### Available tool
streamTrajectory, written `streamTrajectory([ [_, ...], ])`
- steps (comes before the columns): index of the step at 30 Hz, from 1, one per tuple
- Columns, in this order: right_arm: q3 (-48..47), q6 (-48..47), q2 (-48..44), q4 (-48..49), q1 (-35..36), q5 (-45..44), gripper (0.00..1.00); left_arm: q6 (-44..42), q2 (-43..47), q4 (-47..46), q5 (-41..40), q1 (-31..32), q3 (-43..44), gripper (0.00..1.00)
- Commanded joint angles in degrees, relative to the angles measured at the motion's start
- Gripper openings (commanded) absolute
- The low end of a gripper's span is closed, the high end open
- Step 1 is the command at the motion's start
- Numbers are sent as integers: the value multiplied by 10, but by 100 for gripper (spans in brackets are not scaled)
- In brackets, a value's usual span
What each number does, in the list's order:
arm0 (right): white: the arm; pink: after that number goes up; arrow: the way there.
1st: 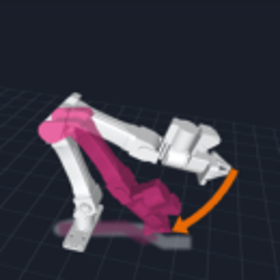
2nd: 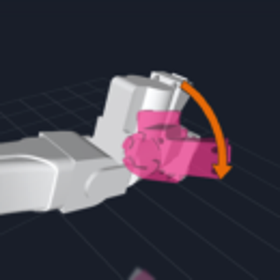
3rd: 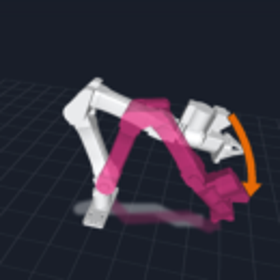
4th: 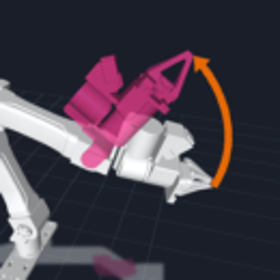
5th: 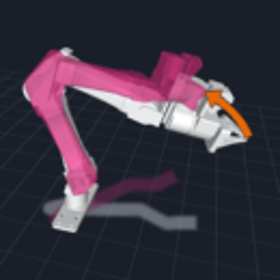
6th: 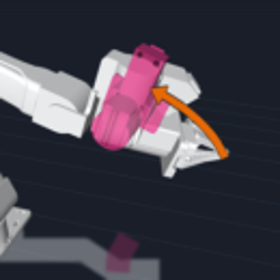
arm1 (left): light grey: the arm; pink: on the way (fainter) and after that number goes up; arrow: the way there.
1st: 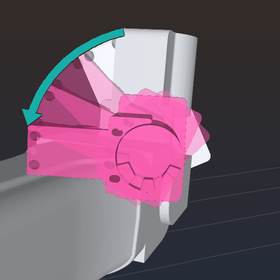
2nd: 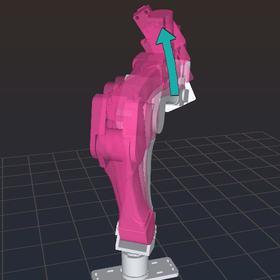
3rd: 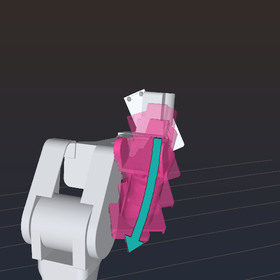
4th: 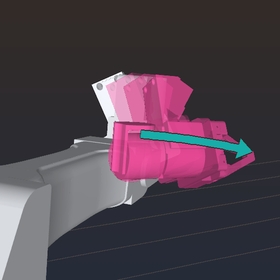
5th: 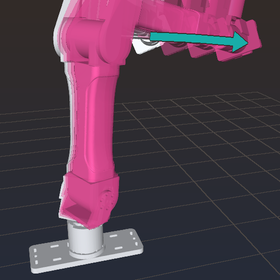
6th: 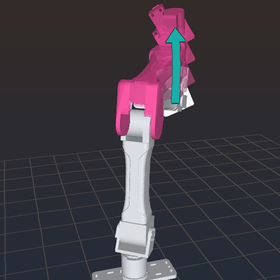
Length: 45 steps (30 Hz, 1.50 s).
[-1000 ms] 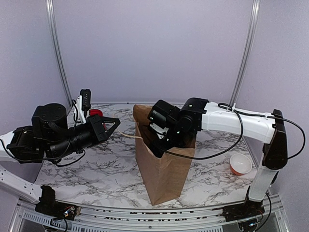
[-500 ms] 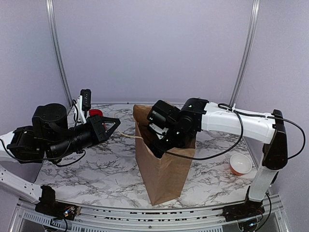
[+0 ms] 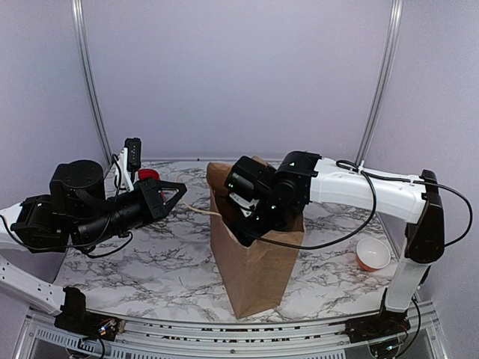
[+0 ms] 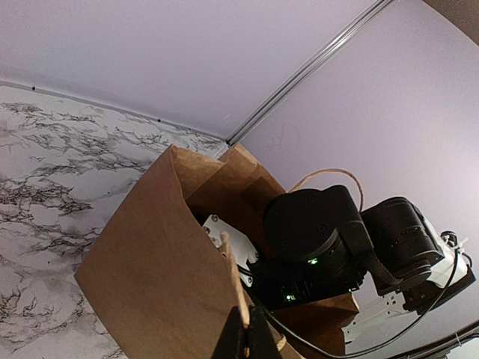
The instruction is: Pack the takeout coffee
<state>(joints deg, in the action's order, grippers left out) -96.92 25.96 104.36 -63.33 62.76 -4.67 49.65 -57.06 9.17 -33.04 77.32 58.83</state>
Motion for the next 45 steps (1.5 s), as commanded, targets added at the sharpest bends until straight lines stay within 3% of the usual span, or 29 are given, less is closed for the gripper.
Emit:
streamTrajectory([
  [1, -12, -5, 14, -38, 7, -8, 63, -8, 6, -19, -4, 4, -1, 0],
  [11, -7, -4, 15, -35, 10, -12, 64, -8, 7, -19, -9, 4, -3, 0],
  [24, -114, -3, 15, -96, 19, -40, 64, -5, -2, -11, -29, 4, -7, 0],
  [45, 24, 8, -13, -52, 32, -6, 64, -3, -5, -9, -45, 4, -7, 0],
])
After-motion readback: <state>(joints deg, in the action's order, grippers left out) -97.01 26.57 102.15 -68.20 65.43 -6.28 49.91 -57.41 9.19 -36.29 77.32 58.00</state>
